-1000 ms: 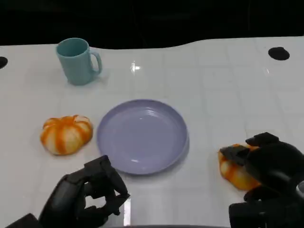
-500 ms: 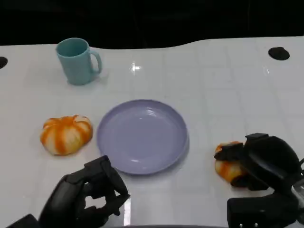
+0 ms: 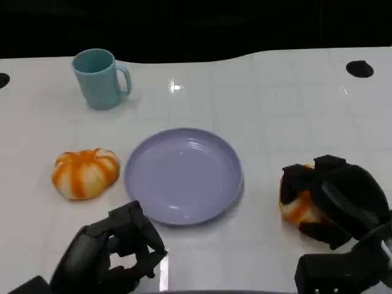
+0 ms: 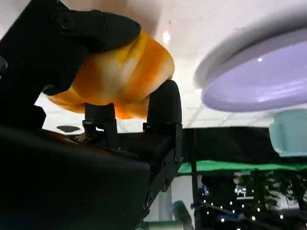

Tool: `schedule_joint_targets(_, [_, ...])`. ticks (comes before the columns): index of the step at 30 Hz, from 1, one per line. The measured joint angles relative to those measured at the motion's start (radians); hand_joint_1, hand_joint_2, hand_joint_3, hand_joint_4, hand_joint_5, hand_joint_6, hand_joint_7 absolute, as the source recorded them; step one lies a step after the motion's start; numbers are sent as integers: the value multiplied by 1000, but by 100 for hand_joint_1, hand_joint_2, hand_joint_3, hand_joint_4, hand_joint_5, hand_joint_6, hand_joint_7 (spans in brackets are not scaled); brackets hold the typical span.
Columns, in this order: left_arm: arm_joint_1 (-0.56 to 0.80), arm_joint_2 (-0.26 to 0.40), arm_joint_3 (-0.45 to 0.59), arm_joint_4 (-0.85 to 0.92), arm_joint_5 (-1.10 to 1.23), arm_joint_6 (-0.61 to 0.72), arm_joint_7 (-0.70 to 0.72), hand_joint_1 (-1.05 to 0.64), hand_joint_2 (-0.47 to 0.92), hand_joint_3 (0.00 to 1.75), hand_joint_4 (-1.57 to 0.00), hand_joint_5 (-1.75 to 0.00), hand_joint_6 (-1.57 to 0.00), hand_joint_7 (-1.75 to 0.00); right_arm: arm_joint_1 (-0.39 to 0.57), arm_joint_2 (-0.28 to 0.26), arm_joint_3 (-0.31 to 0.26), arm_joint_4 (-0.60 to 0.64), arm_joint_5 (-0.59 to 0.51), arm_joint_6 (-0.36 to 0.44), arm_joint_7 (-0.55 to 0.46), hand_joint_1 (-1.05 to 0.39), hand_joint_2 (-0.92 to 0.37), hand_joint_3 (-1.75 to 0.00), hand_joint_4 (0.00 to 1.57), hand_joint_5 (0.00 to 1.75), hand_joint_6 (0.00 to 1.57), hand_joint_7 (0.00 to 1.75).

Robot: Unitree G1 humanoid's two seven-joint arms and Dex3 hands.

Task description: Grasp the bread from the table and place it into the plate.

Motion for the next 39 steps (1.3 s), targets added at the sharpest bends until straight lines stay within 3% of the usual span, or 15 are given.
schedule_joint_targets(7, [0,0,0,0,0,0,0,-54,92,33,-67,-175,-59,-156,-16,26,-13,-10,57,-60,-25,-15,-26,-145,99,175,75,171])
schedule_joint_targets(10, [-1,-1,-1,0,0,0,0,-54,92,33,-68,-175,-59,-156,-44,51,-14,-24,67,-74,-14,-19,-26,-142,99,175,76,168])
schedule_joint_targets(14, [0,-1,-2,1,4,-1,0,-55,92,33,-68,-175,-59,-155,-95,88,-13,-29,86,-78,7,-20,-26,-132,98,175,71,174])
schedule_joint_targets(22, [1,-2,-7,0,14,-2,0,-57,92,32,-66,-175,-59,-154,-189,181,0,-1,125,-75,85,-20,-29,-132,97,175,70,175])
schedule_joint_targets(33, [12,-4,-23,-16,14,-1,0,-54,92,33,-66,-175,-59,-155,-359,305,67,213,127,-93,94,-20,-25,-141,99,175,73,175])
schedule_joint_targets(37, [20,-5,-27,-31,15,3,0,-54,92,33,-66,-175,-59,-155,-409,348,92,327,126,-104,86,-20,-24,-138,98,175,72,175])
schedule_joint_targets(39, [22,-4,-27,-35,15,7,0,-54,92,33,-66,-175,-59,-155,-429,363,99,370,126,-109,82,-20,-31,-125,97,175,70,172])
